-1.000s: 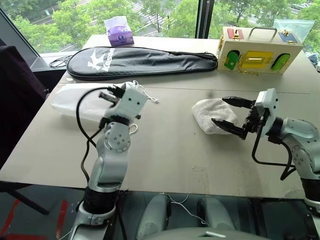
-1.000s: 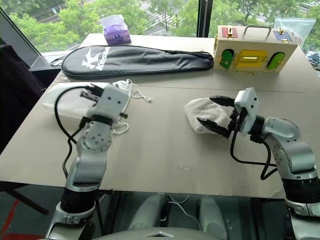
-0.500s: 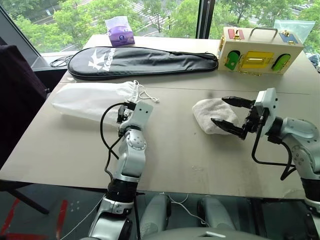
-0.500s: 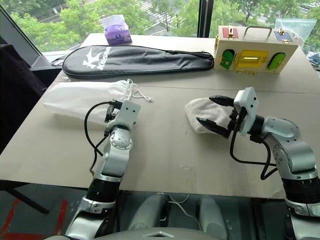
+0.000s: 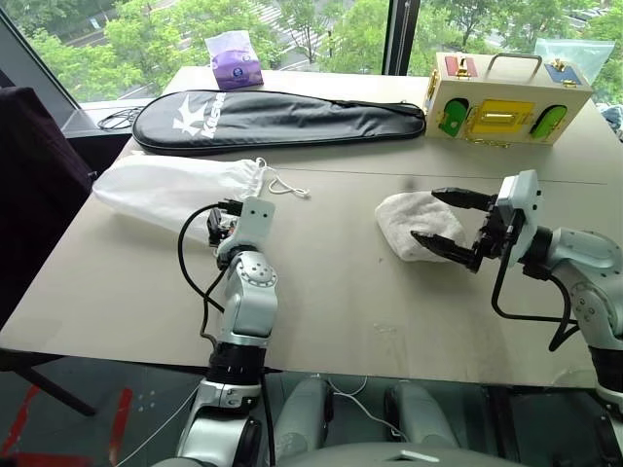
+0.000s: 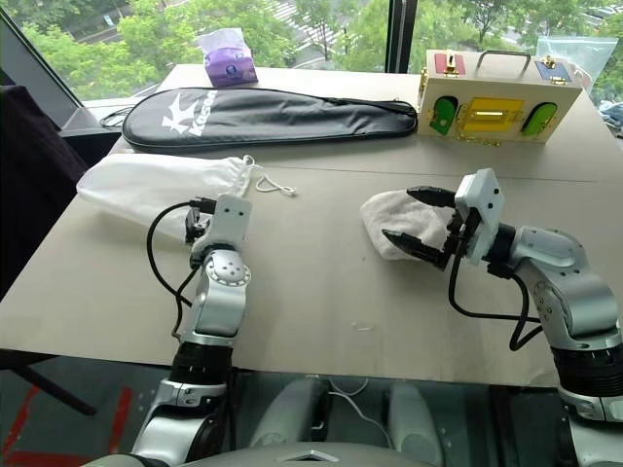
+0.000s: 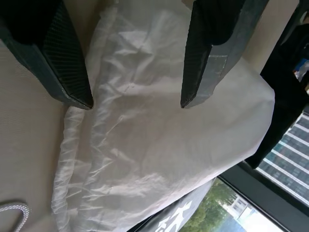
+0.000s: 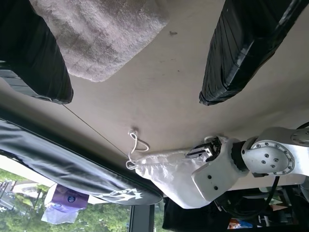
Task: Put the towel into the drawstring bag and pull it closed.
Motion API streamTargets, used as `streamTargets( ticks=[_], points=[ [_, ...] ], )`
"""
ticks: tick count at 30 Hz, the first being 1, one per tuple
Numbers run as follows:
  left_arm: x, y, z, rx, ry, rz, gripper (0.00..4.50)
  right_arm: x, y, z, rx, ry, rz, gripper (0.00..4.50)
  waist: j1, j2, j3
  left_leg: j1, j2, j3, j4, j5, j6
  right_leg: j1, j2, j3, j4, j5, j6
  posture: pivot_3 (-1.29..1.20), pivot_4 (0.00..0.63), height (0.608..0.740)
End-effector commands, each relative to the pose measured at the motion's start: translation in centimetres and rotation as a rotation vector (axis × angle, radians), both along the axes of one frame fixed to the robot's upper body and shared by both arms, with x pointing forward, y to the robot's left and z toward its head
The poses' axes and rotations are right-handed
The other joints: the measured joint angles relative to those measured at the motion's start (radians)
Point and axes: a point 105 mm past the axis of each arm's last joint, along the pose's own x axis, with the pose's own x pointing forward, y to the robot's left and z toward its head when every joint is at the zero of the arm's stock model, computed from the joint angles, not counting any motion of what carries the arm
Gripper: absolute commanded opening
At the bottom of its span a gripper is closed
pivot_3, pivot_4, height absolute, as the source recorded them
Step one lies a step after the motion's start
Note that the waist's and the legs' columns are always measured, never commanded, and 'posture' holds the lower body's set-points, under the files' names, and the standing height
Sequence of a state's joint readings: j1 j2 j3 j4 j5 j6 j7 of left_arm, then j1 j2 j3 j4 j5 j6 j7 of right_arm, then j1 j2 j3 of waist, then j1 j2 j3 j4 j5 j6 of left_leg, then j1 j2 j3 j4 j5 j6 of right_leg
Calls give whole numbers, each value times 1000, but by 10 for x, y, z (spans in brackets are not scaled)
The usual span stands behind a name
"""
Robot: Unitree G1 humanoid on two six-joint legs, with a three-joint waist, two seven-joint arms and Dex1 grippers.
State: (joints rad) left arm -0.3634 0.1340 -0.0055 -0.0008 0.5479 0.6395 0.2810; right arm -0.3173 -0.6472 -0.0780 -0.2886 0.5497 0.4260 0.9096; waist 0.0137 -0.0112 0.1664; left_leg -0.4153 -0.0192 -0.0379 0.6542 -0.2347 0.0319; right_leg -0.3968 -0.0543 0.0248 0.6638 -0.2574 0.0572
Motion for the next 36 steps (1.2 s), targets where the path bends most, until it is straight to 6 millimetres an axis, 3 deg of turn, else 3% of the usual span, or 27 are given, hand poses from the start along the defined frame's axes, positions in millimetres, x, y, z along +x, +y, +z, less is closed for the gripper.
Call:
streamTargets(
  ticks=[1,2,19,22,26,36],
  points=[
    [-5,8,11,21,-55,40,839,-3,0,17,7,-70,7,4500,0,0,0,0,0,0,0,0,0,0,0,0,0,0,0,0,150,740],
    [-6,9,10,22,-56,42,378,-3,0,18,7,-71,6,4500,0,0,0,0,0,0,0,0,0,0,0,0,0,0,0,0,150,740],
    [-14,20,4,30,-83,5,378,-3,0,14,8,-65,6,4500,-2,0,0,1,1,0,0,0,0,0,0,1,0,0,0,0,150,740],
    [-13,21,3,20,-89,-1,1064,-4,-2,13,6,-67,4,4500,-2,0,0,0,1,0,0,0,0,0,0,1,0,0,0,0,150,740],
    [-11,23,3,42,-83,18,2862,-5,-5,13,2,-70,-2,4500,0,0,0,0,0,0,0,0,0,0,-1,0,0,0,0,0,150,740],
    [-12,32,21,71,-175,70,2862,-5,-9,10,-6,-69,-7,4500,0,0,0,0,0,0,0,0,0,0,-1,0,0,0,0,0,150,740]
  ],
)
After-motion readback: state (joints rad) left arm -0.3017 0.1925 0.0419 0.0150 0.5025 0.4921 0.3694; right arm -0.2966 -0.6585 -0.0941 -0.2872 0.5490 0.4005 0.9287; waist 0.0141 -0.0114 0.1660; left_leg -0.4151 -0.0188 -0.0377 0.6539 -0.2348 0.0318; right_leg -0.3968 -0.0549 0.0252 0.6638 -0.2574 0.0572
